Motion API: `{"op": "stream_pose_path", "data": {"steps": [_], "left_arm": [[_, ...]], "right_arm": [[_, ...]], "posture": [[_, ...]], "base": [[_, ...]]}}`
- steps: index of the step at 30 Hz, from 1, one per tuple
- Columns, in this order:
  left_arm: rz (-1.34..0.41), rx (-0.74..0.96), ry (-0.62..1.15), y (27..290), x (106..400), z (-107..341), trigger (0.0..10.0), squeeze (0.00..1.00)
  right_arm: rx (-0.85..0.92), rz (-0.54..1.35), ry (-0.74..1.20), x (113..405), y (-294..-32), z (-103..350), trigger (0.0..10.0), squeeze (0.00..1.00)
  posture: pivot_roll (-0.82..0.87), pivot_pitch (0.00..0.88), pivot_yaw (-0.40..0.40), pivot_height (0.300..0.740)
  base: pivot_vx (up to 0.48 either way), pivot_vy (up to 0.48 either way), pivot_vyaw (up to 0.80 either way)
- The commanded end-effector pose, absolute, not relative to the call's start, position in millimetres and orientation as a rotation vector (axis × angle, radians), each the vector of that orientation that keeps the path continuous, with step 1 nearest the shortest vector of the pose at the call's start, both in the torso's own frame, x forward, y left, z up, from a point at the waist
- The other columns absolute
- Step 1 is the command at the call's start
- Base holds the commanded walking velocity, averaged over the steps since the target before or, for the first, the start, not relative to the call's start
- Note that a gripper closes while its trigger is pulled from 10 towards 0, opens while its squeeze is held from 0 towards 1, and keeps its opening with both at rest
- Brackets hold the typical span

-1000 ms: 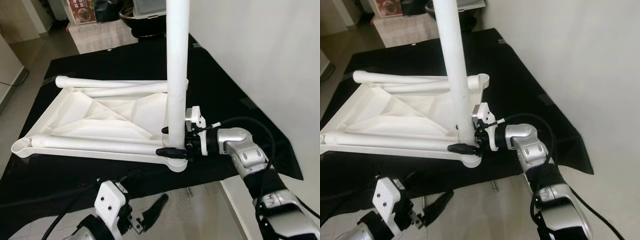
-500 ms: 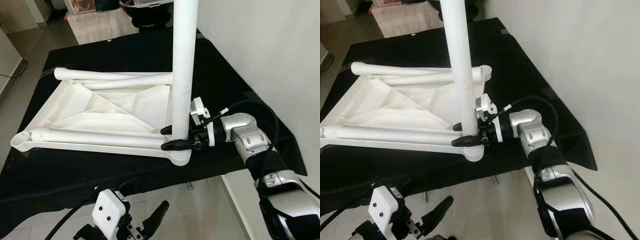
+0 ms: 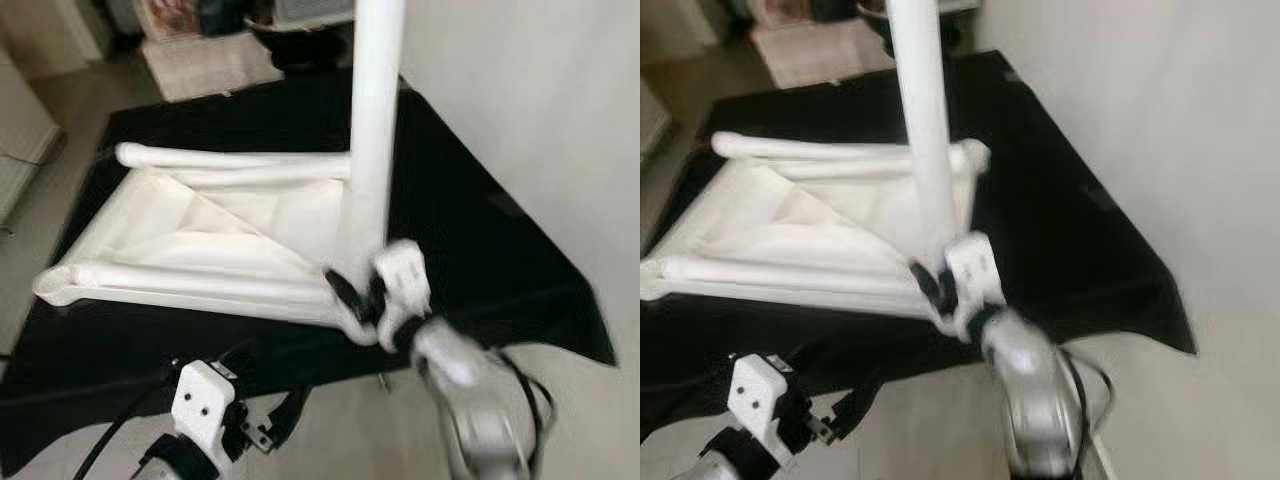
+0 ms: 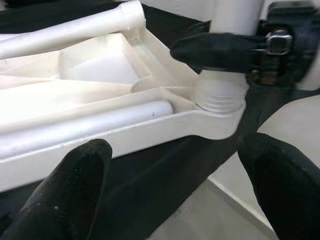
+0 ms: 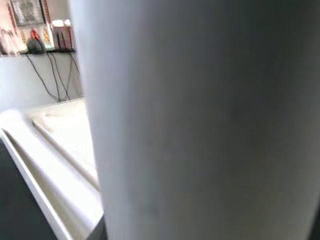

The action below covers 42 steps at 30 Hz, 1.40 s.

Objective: Building children table

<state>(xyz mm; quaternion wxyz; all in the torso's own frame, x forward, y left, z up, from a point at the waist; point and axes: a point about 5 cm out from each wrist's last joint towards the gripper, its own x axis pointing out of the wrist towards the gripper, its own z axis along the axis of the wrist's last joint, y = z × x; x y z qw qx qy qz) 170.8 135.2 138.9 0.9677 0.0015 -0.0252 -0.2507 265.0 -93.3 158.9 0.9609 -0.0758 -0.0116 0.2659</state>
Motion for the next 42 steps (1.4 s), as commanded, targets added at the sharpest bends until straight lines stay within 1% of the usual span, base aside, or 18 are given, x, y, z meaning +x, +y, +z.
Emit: {"op": "stream_pose_path", "data": {"steps": [1, 4, 5, 8, 9, 10, 11, 13, 15, 20, 21, 22, 23, 24, 27, 33, 34, 42], "left_arm": [[-0.503, 0.001, -0.027, 137, 174, 134, 10.0, 0.00], [-0.506, 0.002, -0.027, 136, 176, 133, 10.0, 0.00], [-0.503, 0.007, -0.029, 136, 178, 133, 10.0, 0.00], [-0.495, 0.012, -0.032, 137, 180, 133, 10.0, 0.00], [-0.488, 0.014, -0.035, 137, 181, 133, 10.0, 0.00], [-0.488, 0.014, -0.035, 137, 181, 133, 10.0, 0.00], [-0.486, 0.014, -0.036, 137, 182, 133, 10.0, 0.00], [-0.485, 0.015, -0.038, 137, 182, 133, 10.0, 0.00], [-0.485, 0.015, -0.038, 137, 182, 133, 10.0, 0.00], [-0.490, 0.015, -0.038, 137, 182, 134, 10.0, 0.00], [-0.492, 0.015, -0.038, 137, 181, 135, 10.0, 0.00], [-0.492, 0.015, -0.038, 137, 181, 135, 10.0, 0.00], [-0.493, 0.014, -0.037, 136, 180, 135, 10.0, 0.00], [-0.494, 0.013, -0.037, 136, 179, 136, 10.0, 0.00], [-0.498, 0.013, -0.040, 135, 175, 137, 10.0, 0.00], [-0.523, 0.009, -0.058, 132, 167, 141, 10.0, 0.00], [-0.528, 0.005, -0.058, 130, 165, 142, 10.0, 0.00], [-0.536, -0.001, -0.057, 127, 160, 143, 10.0, 0.00]], "right_arm": [[-0.164, 0.544, 0.004, 269, -92, 152, 0.0, 0.00], [-0.157, 0.548, 0.010, 273, -92, 152, 0.0, 0.00], [-0.140, 0.564, 0.012, 275, -90, 154, 10.0, 0.00], [-0.095, 0.647, -0.023, 276, -82, 162, 10.0, 0.00], [-0.069, 0.728, -0.042, 273, -75, 168, 10.0, 0.00], [-0.069, 0.728, -0.042, 273, -75, 168, 10.0, 0.00], [-0.051, 0.796, -0.065, 272, -72, 177, 10.0, 1.00], [-0.032, 0.902, -0.090, 278, -76, 188, 10.0, 1.00], [-0.032, 0.902, -0.090, 278, -76, 188, 10.0, 1.00], [-0.076, 1.007, -0.109, 296, -85, 197, 10.0, 1.00], [-0.119, 1.111, -0.109, 300, -88, 199, 10.0, 1.00], [-0.119, 1.111, -0.109, 300, -88, 199, 10.0, 1.00], [-0.142, 1.208, -0.087, 303, -92, 201, 10.0, 0.99], [-0.169, 1.289, -0.064, 306, -95, 202, 10.0, 0.00], [-0.179, 1.416, -0.018, 322, -98, 210, 10.0, 0.00], [-0.186, 1.524, 0.025, 333, -96, 215, 10.0, 0.00], [-0.187, 1.559, 0.042, 335, -97, 215, 0.0, 0.00], [-0.197, 1.632, 0.086, 342, -97, 216, 0.0, 0.00]], "posture": [[-0.04, 0.091, 0.103, 0.740], [-0.04, 0.089, 0.103, 0.740], [-0.04, 0.088, 0.104, 0.740], [-0.04, 0.086, 0.105, 0.740], [-0.04, 0.087, 0.106, 0.740], [-0.04, 0.087, 0.106, 0.740], [-0.03, 0.090, 0.109, 0.740], [-0.03, 0.090, 0.106, 0.740], [-0.03, 0.090, 0.106, 0.740], [-0.01, 0.100, 0.105, 0.740], [-0.01, 0.102, 0.103, 0.740], [-0.01, 0.102, 0.103, 0.740], [0.00, 0.106, 0.103, 0.740], [0.01, 0.111, 0.098, 0.740], [0.03, 0.122, 0.094, 0.740], [0.07, 0.133, 0.084, 0.740], [0.09, 0.139, 0.078, 0.740], [0.10, 0.151, 0.076, 0.740]], "base": [[0.000, 0.000, 0.00], [0.000, 0.000, 0.00], [0.000, 0.000, 0.00], [0.000, 0.000, 0.00], [0.000, 0.000, 0.00], [0.000, 0.000, 0.00], [0.000, 0.000, 0.00], [0.000, 0.000, 0.00], [0.000, 0.000, 0.00], [0.000, 0.000, 0.00], [0.000, 0.000, 0.00], [0.000, 0.000, 0.00], [0.000, 0.000, 0.00], [0.000, 0.000, 0.00], [0.000, 0.000, 0.00], [0.000, 0.000, 0.00], [0.000, 0.000, 0.00], [0.000, 0.000, 0.00]]}}
